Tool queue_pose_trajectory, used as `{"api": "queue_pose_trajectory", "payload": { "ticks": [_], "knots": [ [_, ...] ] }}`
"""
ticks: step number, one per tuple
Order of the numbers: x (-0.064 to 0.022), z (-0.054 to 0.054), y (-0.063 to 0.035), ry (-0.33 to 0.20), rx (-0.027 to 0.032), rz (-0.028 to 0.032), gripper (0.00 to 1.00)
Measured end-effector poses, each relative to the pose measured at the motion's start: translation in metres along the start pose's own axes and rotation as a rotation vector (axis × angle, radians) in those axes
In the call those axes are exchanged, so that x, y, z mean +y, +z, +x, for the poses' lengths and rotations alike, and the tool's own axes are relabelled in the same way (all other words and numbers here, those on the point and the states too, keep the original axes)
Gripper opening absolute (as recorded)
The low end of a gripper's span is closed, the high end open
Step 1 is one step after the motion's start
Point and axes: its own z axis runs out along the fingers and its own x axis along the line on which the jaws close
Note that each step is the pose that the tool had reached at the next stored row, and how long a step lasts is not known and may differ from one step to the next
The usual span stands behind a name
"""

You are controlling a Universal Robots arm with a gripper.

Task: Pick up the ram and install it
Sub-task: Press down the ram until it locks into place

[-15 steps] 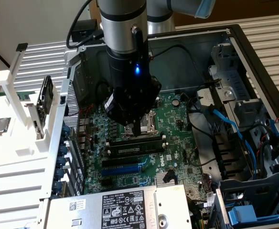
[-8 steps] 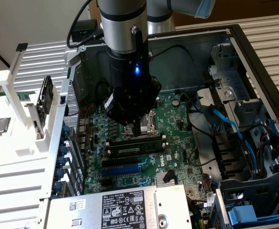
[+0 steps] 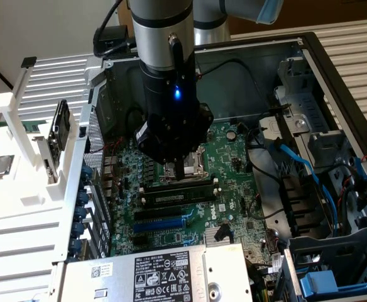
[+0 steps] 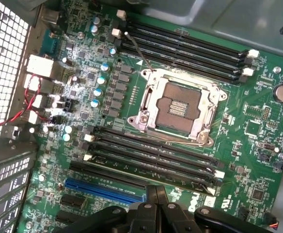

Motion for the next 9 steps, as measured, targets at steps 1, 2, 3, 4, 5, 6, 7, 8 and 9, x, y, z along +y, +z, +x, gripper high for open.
{"api": "queue_pose_trajectory", "payload": {
  "ticks": [1,2,3,4,5,6,7,8,9],
  "knots": [
    [0.0000,0.0000,0.0000,0.015,0.0004,0.0002,0.10],
    [0.0000,-0.0001,0.0000,0.029,0.0007,0.0003,0.10],
    [0.0000,-0.0001,0.0000,0.042,0.0012,0.0005,0.10],
    [0.0000,0.0000,0.0000,0.056,0.0016,0.0007,0.10],
    [0.0000,0.0000,0.0000,0.067,0.0019,0.0009,0.10],
    [0.0000,0.0000,0.0000,0.077,0.0022,0.0010,0.10],
    [0.0000,-0.0001,0.0000,0.086,0.0025,0.0012,0.10],
    [0.0000,-0.0002,0.0000,0.093,0.0027,0.0014,0.10],
    [-0.0001,-0.0003,0.0000,0.101,0.0029,0.0015,0.10]
  ]
}}
